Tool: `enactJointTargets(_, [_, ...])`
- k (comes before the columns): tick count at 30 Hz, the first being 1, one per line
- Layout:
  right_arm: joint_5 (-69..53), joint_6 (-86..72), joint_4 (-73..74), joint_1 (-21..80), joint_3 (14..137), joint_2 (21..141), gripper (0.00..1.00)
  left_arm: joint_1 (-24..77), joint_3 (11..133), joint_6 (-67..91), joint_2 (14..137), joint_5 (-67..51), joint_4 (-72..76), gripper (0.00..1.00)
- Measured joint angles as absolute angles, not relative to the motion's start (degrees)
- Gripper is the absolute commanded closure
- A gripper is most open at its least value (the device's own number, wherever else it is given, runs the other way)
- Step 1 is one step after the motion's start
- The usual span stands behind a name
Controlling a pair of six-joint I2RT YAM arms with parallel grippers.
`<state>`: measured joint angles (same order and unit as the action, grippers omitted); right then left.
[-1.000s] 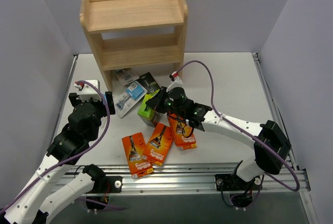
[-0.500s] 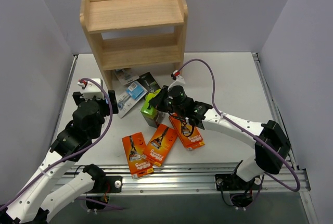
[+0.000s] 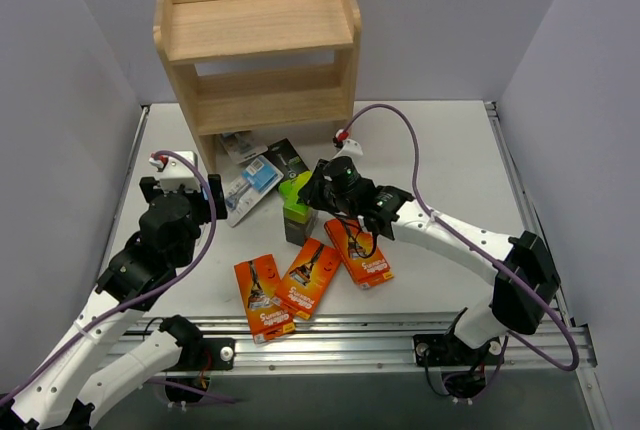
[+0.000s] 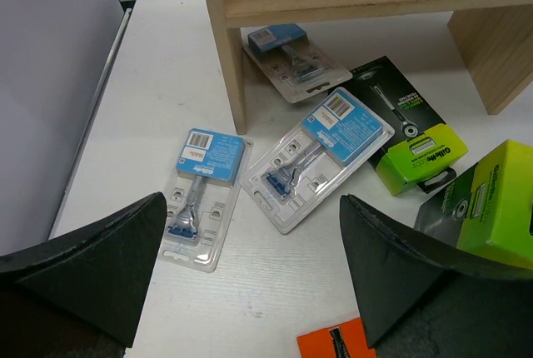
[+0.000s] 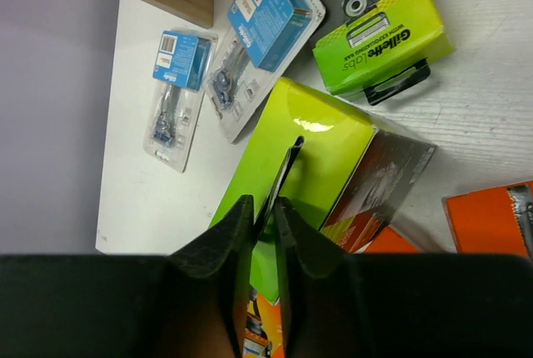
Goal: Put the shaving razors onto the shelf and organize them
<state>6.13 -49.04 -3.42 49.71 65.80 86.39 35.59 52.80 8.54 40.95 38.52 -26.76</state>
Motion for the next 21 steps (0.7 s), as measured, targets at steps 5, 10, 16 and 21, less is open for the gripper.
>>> enactJointTargets(5, [6.1,-48.9,-2.1,49.3,66.7,86.6,0.76,35.6,52.8,8.3,40.9,38.5,-26.8,0.06])
enactJointTargets(10, [5.6,-48.7,-0.7,49.4,70.0,88.7,0.53,36.0,52.8,8.3,40.9,37.9,-26.9,0.06])
enactJointTargets(16, [6.9,-47.7,6.9,49.4,76.0,89.9,0.32,36.4,52.8,8.3,40.9,37.0,-27.0,0.06])
enactJointTargets(21, [9.7,-47.3,15.8,49.4,82.8,91.0,0.24,36.4,52.8,8.3,40.5,36.7,-27.3,0.06])
